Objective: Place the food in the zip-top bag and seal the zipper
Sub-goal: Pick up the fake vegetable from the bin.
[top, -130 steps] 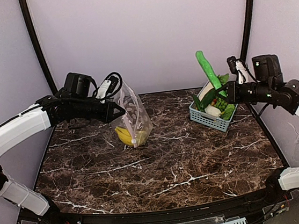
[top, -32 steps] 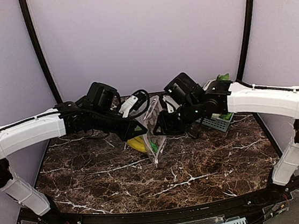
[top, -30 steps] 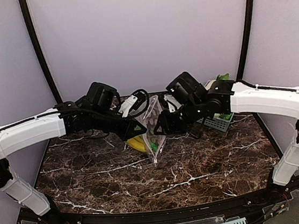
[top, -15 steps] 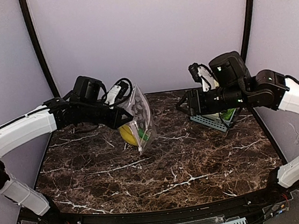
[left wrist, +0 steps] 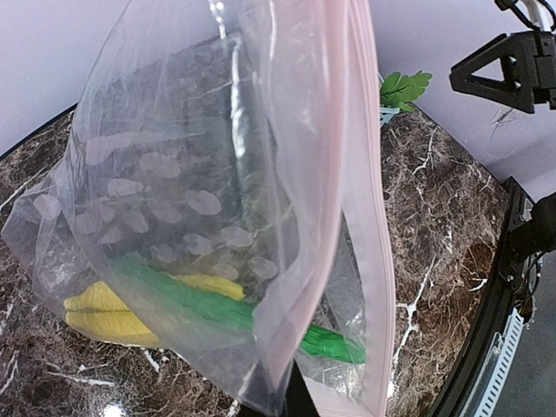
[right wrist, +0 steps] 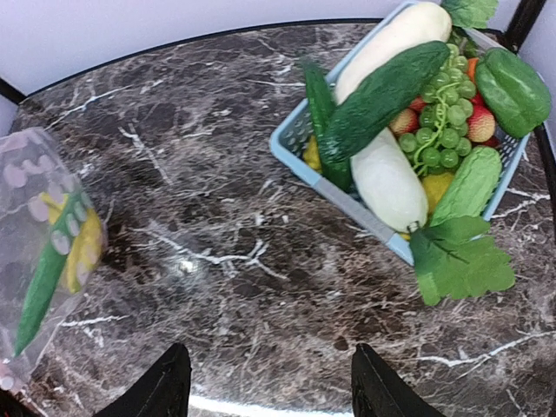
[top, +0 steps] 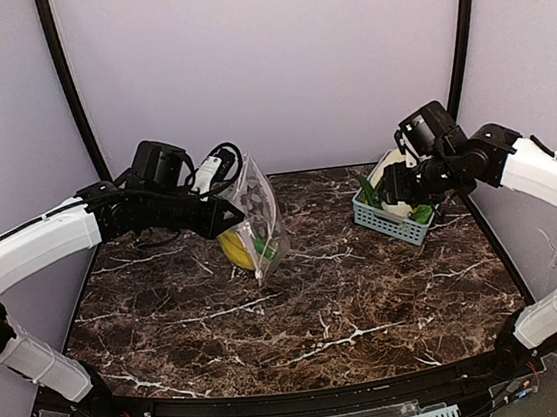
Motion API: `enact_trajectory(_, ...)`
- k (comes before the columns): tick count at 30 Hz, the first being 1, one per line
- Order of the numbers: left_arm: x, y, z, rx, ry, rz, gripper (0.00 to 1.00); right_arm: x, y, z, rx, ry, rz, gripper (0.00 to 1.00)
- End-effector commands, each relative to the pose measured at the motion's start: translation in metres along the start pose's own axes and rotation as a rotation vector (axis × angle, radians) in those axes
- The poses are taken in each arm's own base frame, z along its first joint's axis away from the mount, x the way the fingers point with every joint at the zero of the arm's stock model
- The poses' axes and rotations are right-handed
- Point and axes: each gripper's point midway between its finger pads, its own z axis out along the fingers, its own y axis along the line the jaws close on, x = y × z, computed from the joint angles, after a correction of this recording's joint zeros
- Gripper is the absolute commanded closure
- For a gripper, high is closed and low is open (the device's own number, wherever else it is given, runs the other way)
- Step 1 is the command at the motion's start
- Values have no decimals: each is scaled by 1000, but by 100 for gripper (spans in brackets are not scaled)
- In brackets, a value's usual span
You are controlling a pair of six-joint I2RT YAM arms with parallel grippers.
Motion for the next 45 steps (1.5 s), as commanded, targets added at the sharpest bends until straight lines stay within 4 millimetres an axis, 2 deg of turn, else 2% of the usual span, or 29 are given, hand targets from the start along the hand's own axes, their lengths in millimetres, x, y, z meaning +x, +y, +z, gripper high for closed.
enact_trajectory(1,2,-2,-1,15,-5,-6,99,-14,-34,27,108,-17,35,37)
enact_trajectory(6,4,-3,2,22,3,-12,99,-37,-58,59,145,-46,109,32)
enact_trajectory(12,5,-4,4,34,7,-23,99,-48,-80,104,177,-18,177,23)
enact_trajectory(19,4,-9,4,61,4,-30,99,-63,-78,142,178,-3,176,15)
enact_trajectory(24,1,-11,0,67,-7,-29,99,-75,-85,157,222,-17,187,13)
enact_trajectory(29,-1,-12,-3,70,-16,-27,99,-74,-98,172,300,12,203,13)
enact_trajectory(36,-4,-15,-7,80,-29,-25,99,-77,-99,189,306,26,226,13)
enact_trajectory(45,-6,-15,-9,78,-33,-23,99,-61,-116,199,361,68,252,16)
